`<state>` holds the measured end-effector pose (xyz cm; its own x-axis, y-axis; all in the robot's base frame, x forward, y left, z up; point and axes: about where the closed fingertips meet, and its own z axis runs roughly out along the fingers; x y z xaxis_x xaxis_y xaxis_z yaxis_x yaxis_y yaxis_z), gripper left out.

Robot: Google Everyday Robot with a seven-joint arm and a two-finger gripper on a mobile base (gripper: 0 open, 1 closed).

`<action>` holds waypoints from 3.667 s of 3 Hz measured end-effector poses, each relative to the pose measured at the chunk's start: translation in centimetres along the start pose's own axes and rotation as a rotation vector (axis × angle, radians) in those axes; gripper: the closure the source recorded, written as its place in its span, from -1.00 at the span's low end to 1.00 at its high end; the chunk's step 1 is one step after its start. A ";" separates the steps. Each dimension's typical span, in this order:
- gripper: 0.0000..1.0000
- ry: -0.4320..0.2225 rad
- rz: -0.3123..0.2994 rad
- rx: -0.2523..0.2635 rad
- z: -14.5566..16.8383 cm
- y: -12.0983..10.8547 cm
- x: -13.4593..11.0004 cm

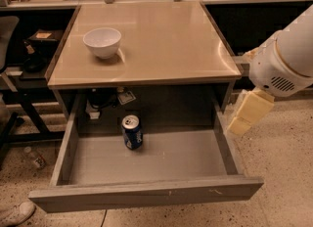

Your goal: Pick pepsi can from top drawer and place on counter

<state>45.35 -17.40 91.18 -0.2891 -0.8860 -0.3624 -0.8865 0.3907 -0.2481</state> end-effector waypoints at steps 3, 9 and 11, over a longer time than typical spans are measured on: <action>-1.00 -0.056 0.071 -0.074 4.4 3.5 0.1; -1.00 -0.306 0.188 -0.180 15.3 7.9 -5.6; -1.00 -0.378 0.215 -0.190 18.5 8.6 -7.2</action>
Offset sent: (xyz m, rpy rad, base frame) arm -0.0199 0.0173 -0.0479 0.0818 0.0598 -0.0025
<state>46.53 -3.08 75.01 -0.3525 -0.6235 -0.6979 -0.8815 0.4716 0.0239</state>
